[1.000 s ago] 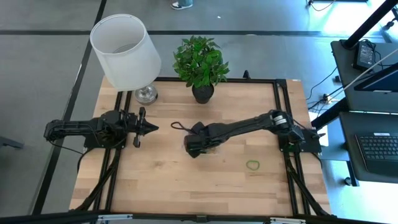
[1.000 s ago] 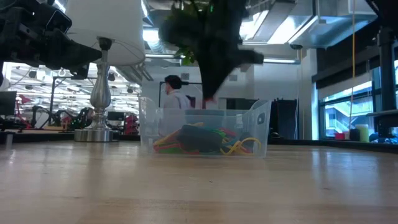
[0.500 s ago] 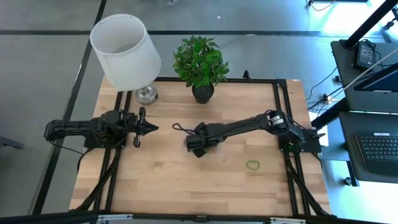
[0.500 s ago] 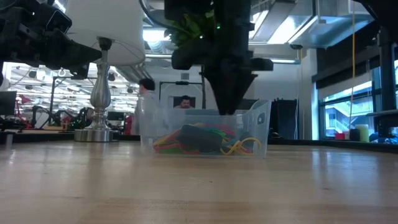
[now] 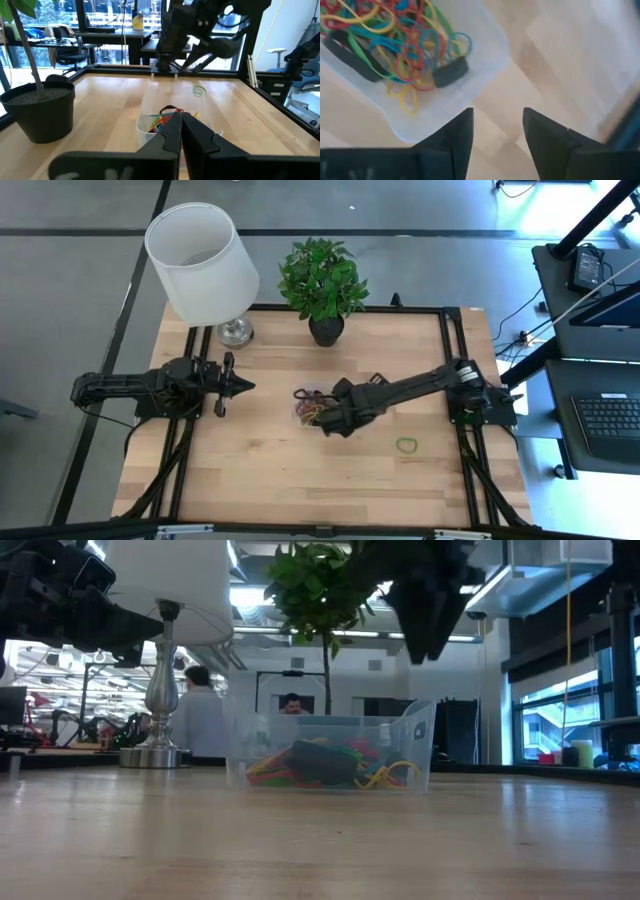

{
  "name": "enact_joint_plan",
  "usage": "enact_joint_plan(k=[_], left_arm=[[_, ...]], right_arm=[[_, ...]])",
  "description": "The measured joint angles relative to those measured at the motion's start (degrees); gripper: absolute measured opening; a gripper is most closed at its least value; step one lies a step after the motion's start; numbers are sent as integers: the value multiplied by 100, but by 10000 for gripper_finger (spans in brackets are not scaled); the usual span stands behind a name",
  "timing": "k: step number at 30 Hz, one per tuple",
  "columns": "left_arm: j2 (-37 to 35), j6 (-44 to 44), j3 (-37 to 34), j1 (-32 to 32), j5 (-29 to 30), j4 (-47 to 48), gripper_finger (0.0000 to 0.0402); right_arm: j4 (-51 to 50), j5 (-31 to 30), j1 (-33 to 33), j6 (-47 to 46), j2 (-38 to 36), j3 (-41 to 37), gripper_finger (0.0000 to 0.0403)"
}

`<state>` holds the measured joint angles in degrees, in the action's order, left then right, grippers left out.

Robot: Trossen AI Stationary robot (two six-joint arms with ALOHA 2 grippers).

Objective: Pick and place rubber bands into bin
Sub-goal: Put the green rubber band into the transparent container

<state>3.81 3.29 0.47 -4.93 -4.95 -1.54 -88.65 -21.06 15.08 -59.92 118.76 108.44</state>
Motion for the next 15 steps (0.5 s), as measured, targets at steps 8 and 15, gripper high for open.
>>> enact_joint_plan(k=[8, 15], left_arm=[[0, 0, 0, -2, 2, 0, 8], [0, 0, 0, -2, 0, 0, 5]], right_arm=[[322, -33, 373, -384, -1045, -1583, 161], [2541, 684, 943, -901, -2945, -4317, 155]])
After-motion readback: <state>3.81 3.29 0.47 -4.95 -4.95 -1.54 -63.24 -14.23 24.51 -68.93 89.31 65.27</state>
